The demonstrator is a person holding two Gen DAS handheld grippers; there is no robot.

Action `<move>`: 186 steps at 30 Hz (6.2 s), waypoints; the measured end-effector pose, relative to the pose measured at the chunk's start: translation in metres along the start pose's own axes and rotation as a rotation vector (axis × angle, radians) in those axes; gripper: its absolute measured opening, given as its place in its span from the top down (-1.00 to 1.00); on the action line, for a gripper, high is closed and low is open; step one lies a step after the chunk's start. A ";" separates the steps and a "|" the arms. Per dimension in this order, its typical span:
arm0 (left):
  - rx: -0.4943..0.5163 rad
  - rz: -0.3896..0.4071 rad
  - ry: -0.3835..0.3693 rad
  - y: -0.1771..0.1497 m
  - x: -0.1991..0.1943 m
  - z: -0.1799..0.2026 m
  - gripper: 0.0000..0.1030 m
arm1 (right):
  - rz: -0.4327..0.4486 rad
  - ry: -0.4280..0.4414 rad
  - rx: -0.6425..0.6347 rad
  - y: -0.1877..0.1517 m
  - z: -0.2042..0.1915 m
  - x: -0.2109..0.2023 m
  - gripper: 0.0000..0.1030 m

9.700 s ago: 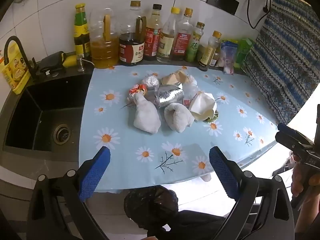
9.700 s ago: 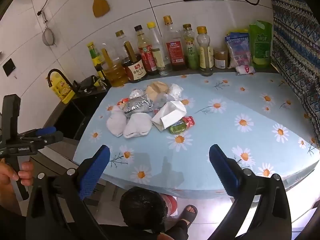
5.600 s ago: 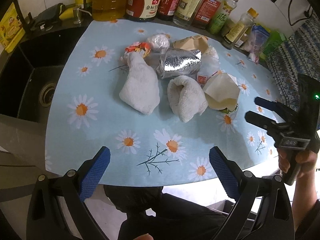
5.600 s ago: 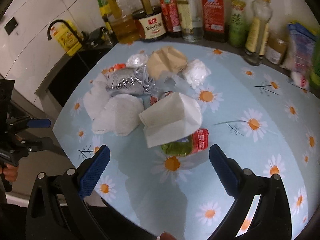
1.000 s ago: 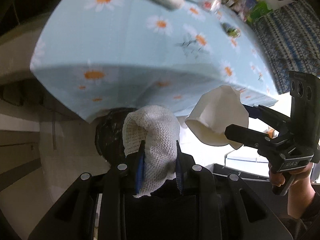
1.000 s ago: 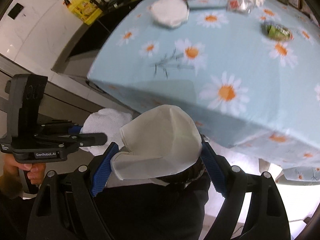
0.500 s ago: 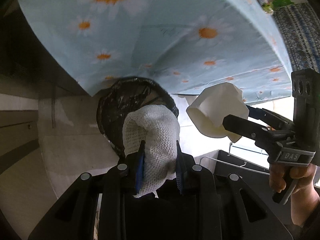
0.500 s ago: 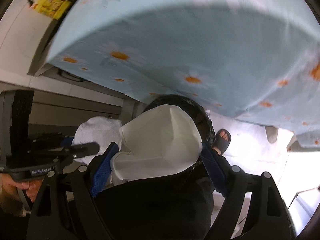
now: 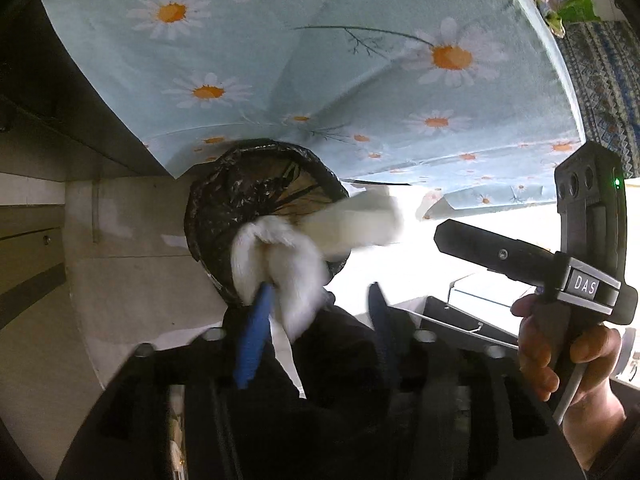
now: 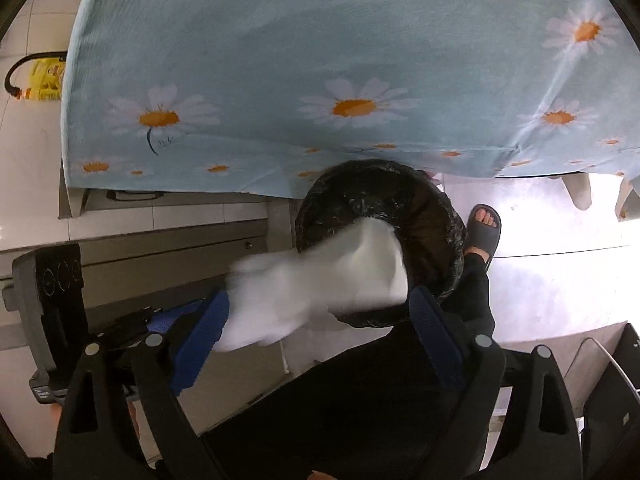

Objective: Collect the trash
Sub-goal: 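Open both tools to drop the towel and cup into the bin, then grasp the green-red drink pouch with the right tool, then grasp the white knit sock with the left tool, then carry the sock and drink pouch down to the trash bin with both tools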

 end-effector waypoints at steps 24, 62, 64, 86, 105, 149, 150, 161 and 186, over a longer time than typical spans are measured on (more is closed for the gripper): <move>0.106 0.079 -0.021 -0.007 -0.044 0.019 -0.01 | 0.134 -0.069 -0.025 -0.011 -0.030 -0.052 -0.76; 0.239 0.404 0.004 0.040 -0.162 0.128 -0.30 | 0.517 -0.309 -0.257 0.084 -0.022 -0.239 -0.80; 0.234 0.417 0.020 0.047 -0.162 0.136 -0.39 | 0.517 -0.313 -0.267 0.097 -0.015 -0.242 -0.80; 0.029 0.417 0.148 0.122 -0.133 0.151 -0.45 | 0.361 -0.335 -0.405 0.189 0.042 -0.195 -0.41; -0.003 0.435 0.194 0.146 -0.124 0.166 -0.45 | 0.361 -0.309 -0.494 0.187 0.041 -0.194 -0.28; 0.100 0.489 0.300 0.196 -0.117 0.172 0.47 | 0.393 -0.189 -0.487 0.178 0.027 -0.224 -0.22; 0.097 0.493 0.296 0.195 -0.119 0.170 0.47 | 0.393 -0.190 -0.488 0.177 0.026 -0.223 -0.22; 0.099 0.524 0.231 0.173 -0.142 0.161 0.47 | 0.398 -0.203 -0.497 0.166 0.005 -0.221 -0.22; 0.143 0.460 0.101 0.078 -0.147 0.110 0.47 | 0.333 -0.208 -0.528 0.101 -0.071 -0.174 -0.22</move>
Point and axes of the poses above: each gripper's, at about its wrist camera, not at the fingertips, and x roughly the way its jaws point, z to its right, y to its top, the point moved 1 cm from there along x, roughly the way its jaws point, and after that the axes turned 10 degrees about -x, right-handed, at the moved point
